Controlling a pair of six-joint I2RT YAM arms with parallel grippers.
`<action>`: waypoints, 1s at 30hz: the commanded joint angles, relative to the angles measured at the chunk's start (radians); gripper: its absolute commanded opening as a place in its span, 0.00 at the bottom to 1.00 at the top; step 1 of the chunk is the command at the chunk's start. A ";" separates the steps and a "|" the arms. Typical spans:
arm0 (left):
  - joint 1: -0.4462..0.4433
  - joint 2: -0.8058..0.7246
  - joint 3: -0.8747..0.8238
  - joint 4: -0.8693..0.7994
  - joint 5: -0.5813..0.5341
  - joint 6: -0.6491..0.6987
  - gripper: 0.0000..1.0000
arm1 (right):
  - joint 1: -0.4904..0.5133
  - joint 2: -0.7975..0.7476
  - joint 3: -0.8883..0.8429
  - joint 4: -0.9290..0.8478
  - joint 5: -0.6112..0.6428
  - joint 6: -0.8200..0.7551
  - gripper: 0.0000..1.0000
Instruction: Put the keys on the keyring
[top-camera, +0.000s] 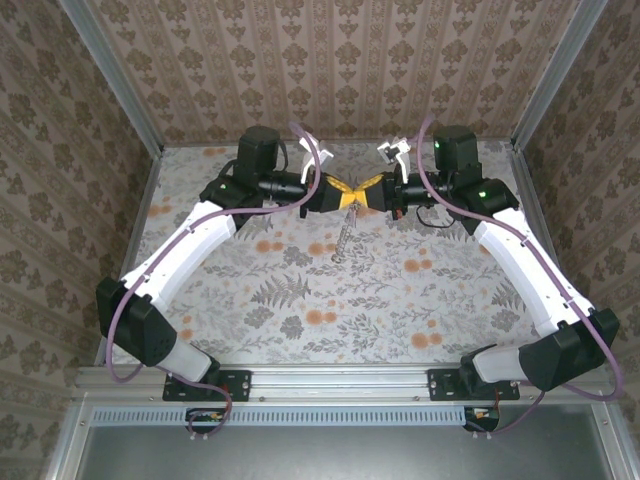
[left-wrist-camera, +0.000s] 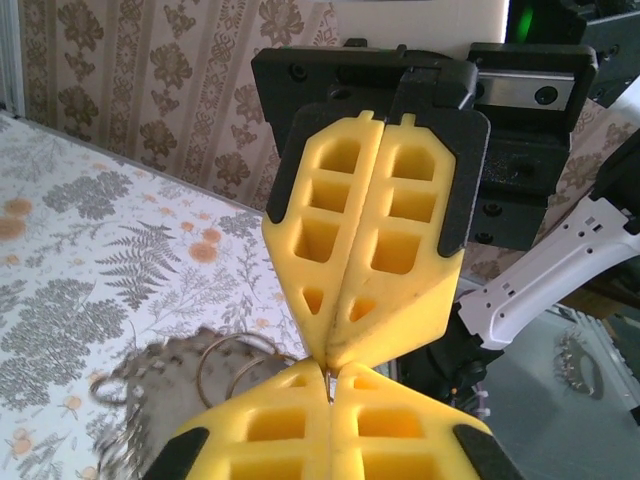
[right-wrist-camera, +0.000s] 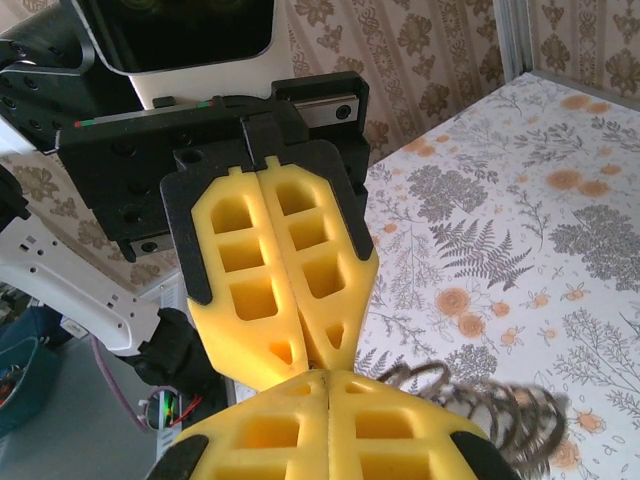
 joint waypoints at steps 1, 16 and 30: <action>-0.015 0.011 0.011 0.039 0.039 -0.002 0.00 | 0.009 0.005 -0.004 0.064 -0.022 0.027 0.00; -0.010 -0.051 -0.116 0.364 -0.071 -0.226 0.00 | -0.057 -0.228 -0.285 0.347 0.250 0.261 0.44; -0.026 -0.074 -0.147 0.460 -0.110 -0.296 0.00 | -0.016 -0.291 -0.561 0.639 0.295 0.404 0.60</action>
